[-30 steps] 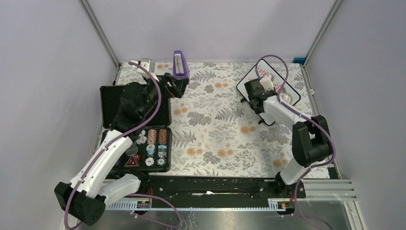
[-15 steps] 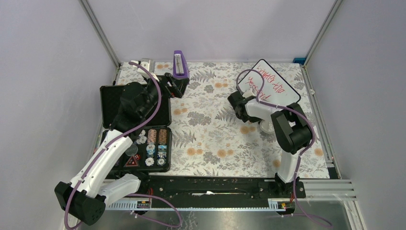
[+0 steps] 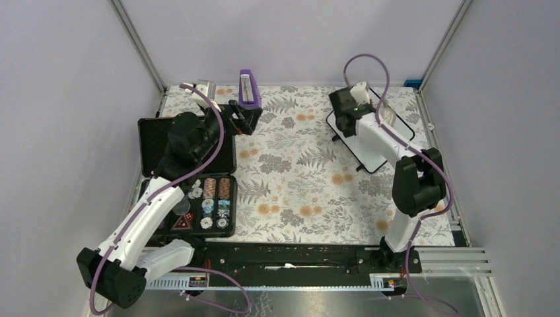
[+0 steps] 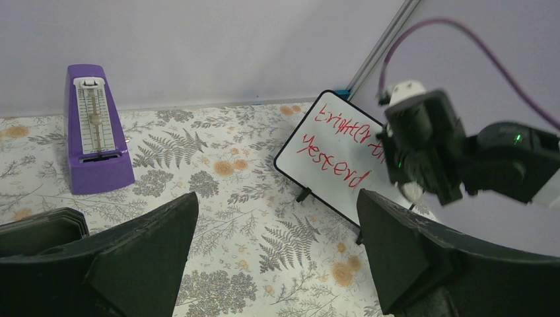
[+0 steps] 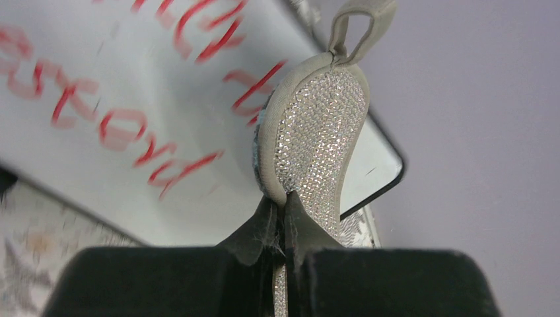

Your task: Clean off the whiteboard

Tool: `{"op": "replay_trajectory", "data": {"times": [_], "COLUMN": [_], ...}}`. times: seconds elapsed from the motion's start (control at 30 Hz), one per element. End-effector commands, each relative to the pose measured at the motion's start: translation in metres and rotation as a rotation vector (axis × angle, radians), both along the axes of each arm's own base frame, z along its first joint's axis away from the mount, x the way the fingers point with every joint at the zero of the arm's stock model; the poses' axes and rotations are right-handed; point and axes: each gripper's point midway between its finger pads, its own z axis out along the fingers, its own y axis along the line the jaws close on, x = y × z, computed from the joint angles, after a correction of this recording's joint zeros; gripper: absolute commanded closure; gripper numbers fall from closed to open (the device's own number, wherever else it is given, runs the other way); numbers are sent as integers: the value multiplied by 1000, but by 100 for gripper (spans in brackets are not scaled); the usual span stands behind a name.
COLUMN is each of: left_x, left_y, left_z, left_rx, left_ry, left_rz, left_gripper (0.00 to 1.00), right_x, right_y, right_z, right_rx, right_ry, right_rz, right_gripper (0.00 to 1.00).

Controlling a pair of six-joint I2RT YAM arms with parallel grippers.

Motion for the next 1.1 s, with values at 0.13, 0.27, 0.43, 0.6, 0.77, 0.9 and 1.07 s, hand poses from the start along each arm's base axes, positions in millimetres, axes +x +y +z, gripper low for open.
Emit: {"op": "replay_trajectory", "data": {"times": [0.13, 0.27, 0.43, 0.6, 0.77, 0.9, 1.07], "left_x": [1, 2, 4, 5, 4, 6, 5], "left_y": [-3, -3, -2, 0, 0, -1, -1], "left_z": [19, 17, 15, 14, 14, 13, 13], "left_rx": [-26, -25, -18, -15, -14, -12, -11], "left_ry": [-50, -45, -43, -43, -45, -41, -41], "left_rz": [-15, -14, -6, 5, 6, 5, 3], "left_gripper": [1, 1, 1, 1, 1, 1, 1], "right_x": [27, 28, 19, -1, -33, -41, -17], "right_y": [-42, -41, -30, -6, 15, 28, 34], "right_z": [10, -16, -57, -87, -109, -101, -31], "right_rx": [-195, -208, -206, -211, -210, -168, -156], "right_ry": [35, 85, 178, 247, 307, 308, 158], "right_rz": [-84, -63, -12, 31, 90, 133, 129], "right_gripper": [100, 100, 100, 100, 100, 100, 100]}}
